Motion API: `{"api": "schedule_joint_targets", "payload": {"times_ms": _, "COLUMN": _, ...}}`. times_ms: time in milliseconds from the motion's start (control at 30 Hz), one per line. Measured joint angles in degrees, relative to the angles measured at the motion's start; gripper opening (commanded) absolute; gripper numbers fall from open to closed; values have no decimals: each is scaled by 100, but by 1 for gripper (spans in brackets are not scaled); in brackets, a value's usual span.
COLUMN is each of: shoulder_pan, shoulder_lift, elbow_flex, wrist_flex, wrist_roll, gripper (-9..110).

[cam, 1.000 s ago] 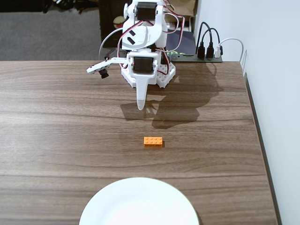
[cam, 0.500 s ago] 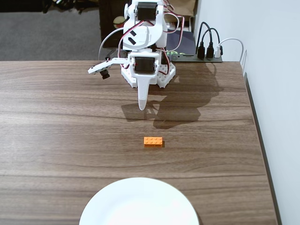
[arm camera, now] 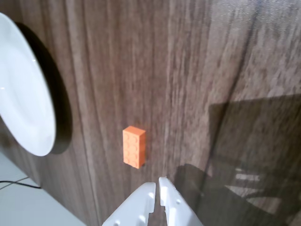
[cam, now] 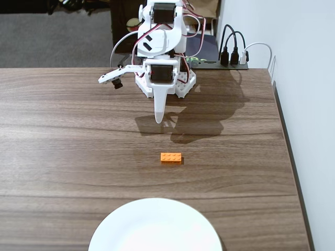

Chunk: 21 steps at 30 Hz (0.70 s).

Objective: Grasp a lego block and put it on the plate.

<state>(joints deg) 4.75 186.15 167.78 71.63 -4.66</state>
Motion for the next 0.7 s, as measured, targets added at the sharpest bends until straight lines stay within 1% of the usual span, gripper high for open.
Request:
{"api": "schedule_joint_targets", "payload": {"times_ms": 167, "shoulder_pan": 0, "shoulder_lift": -439, "elbow_flex": 0, "wrist_flex": -193, "wrist_roll": 0, "gripper": 1}}
{"api": "schedule_joint_targets", "payload": {"times_ms": 700, "shoulder_pan": 0, "shoulder_lift": -729, "elbow_flex": 0, "wrist_flex": -343, "wrist_roll": 0, "gripper": 1}}
